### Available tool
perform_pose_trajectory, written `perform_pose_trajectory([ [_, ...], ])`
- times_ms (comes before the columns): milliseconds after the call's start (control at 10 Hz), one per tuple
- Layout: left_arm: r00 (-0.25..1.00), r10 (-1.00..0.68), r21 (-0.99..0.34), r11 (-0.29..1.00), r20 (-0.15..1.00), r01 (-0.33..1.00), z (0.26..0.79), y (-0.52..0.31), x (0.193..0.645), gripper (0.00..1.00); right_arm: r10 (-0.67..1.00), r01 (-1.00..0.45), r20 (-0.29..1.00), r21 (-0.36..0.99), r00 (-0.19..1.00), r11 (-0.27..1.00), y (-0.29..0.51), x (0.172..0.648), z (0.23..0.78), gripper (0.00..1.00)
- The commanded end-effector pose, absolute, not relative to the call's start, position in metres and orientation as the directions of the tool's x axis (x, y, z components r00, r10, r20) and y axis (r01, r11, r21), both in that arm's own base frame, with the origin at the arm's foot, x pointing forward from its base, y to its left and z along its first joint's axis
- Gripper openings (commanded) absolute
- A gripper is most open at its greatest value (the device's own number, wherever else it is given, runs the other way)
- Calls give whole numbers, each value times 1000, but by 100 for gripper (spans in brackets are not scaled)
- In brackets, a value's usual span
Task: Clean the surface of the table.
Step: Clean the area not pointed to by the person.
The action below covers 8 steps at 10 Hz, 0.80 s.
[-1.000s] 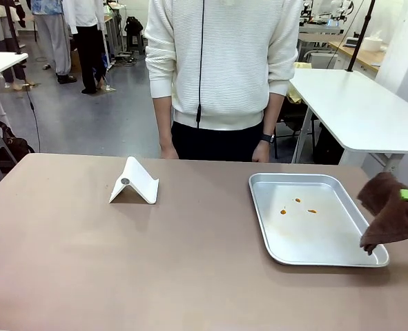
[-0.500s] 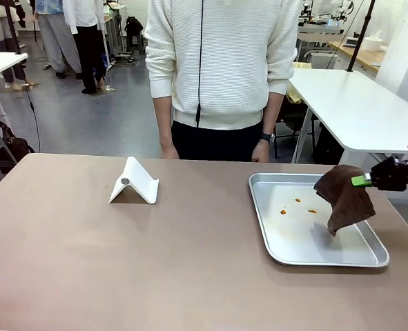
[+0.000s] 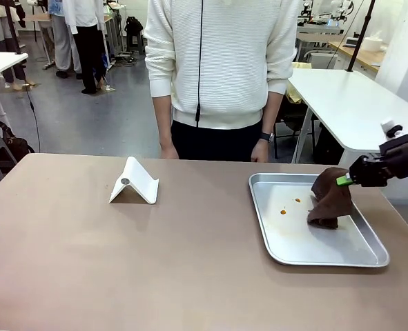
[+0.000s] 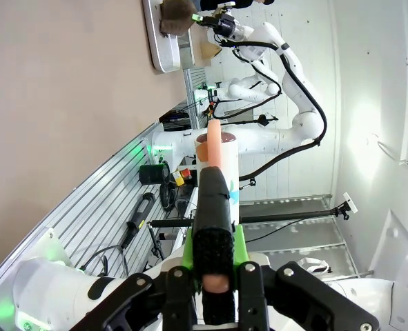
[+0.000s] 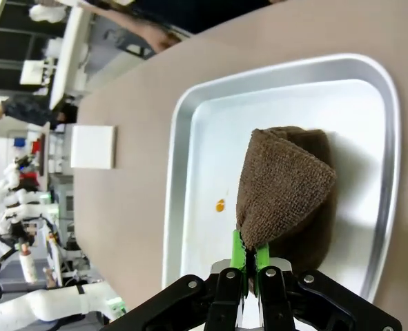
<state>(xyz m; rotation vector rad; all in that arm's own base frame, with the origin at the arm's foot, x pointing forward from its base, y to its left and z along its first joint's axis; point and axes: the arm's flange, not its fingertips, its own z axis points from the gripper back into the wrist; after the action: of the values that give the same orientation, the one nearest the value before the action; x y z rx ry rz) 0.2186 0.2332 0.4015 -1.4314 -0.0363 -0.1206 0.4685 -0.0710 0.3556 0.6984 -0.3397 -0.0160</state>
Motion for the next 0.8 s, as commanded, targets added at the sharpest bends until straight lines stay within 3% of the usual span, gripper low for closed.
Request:
perform_pose_trajectory([
  [0,995,-51,-987,133,89,95,405,229,216,22,-122,-68,253,631,960,773,-67,485,343,0],
  [700,995,-51,-987,133,89,95,405,229,216,22,-101,-59,214,632,972,773,-29,506,268,0],
])
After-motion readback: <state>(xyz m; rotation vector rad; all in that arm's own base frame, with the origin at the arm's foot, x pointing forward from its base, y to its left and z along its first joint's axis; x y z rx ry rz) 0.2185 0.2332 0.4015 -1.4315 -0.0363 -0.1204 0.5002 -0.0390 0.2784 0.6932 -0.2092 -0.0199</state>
